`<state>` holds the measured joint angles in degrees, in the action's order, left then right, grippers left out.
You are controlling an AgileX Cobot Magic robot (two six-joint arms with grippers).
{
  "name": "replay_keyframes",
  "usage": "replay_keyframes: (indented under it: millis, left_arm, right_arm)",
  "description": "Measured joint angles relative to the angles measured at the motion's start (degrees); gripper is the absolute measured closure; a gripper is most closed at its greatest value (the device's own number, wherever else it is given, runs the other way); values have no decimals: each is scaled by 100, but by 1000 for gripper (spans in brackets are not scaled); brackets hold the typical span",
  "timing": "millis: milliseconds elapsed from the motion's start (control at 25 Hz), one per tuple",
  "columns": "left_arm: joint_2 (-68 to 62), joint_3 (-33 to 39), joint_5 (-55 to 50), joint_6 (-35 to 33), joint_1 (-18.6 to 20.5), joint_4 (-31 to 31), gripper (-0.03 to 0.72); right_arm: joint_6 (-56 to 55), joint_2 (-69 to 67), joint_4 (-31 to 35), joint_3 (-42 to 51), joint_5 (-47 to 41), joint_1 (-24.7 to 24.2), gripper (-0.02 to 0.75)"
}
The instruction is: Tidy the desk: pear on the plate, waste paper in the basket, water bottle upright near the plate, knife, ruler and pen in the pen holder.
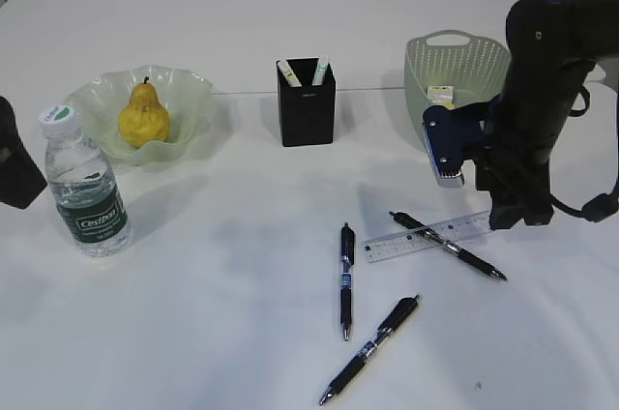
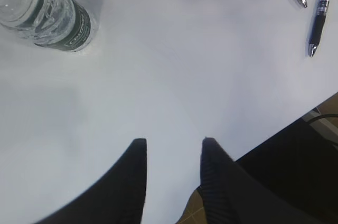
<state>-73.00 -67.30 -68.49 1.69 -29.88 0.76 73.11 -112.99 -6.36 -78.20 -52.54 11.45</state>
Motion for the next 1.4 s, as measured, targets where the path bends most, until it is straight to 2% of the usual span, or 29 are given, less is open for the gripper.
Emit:
replay_keyframes:
  millis: [1400]
  left_arm:
    - [0, 0, 44, 0, 0, 0, 452]
  right_arm:
    - [207, -207, 176, 0, 208, -35, 279]
